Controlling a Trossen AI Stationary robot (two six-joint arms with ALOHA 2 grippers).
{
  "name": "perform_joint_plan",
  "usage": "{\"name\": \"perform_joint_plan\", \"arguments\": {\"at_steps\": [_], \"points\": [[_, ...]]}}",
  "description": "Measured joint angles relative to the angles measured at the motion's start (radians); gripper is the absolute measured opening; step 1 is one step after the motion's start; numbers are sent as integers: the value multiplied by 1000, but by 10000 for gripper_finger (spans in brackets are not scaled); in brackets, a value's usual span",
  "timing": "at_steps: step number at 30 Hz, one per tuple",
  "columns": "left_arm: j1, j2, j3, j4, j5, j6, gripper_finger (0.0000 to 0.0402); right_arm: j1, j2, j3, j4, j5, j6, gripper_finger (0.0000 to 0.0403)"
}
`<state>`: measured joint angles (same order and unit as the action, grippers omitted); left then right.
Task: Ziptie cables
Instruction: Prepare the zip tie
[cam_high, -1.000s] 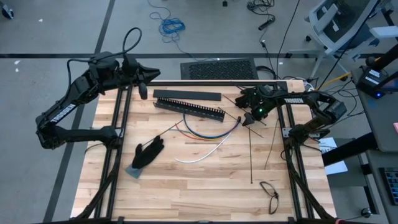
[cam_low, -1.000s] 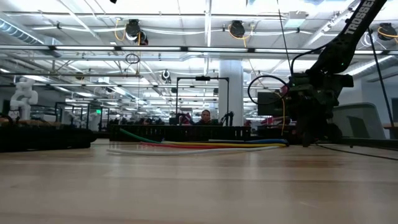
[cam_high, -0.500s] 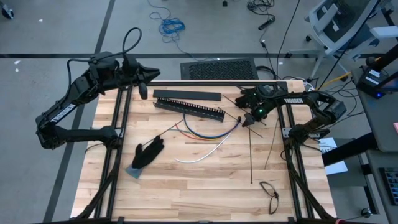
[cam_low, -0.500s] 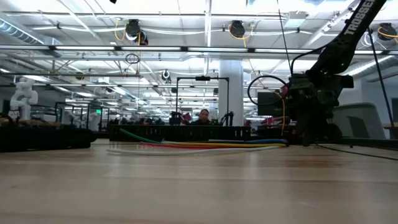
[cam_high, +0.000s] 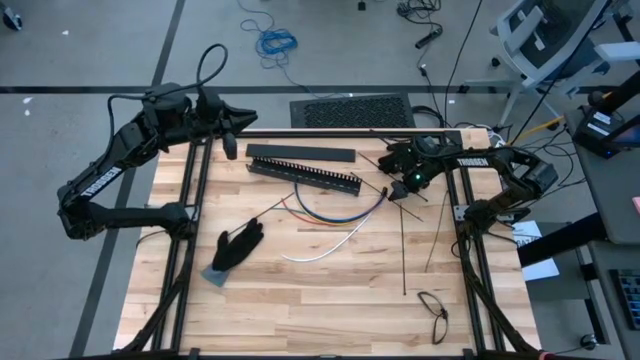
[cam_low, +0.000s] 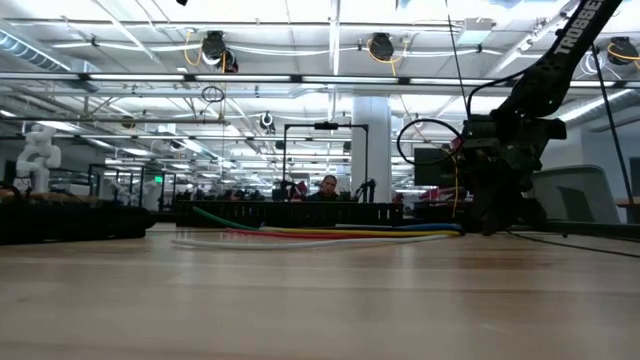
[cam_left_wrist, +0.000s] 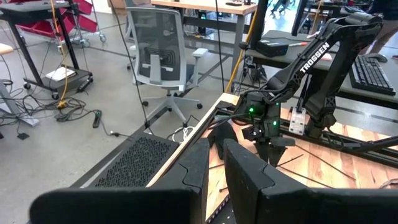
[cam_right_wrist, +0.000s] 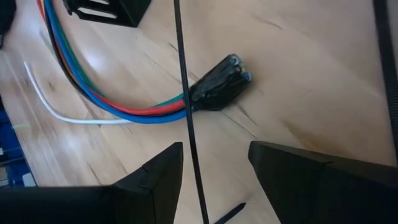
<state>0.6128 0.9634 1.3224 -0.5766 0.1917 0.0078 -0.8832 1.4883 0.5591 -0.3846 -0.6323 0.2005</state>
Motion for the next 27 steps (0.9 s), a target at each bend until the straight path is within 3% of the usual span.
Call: {"name": "perform_joint_plan", "arguments": {"at_steps": [10,20,24,27], "points": [[0,0,0,0,0,1,48,0,-1,23,-22,35,-5,192],[0,-12,1,-2,-14,8,48,5,-108,217,-150,279,-59,192],[0,-21,1,-3,-26,8,48,28,-49,314,-108,354,-54,192],[0,-30,1,-3,-29,8,48,50,46,383,-108,285,-55,192]]}}
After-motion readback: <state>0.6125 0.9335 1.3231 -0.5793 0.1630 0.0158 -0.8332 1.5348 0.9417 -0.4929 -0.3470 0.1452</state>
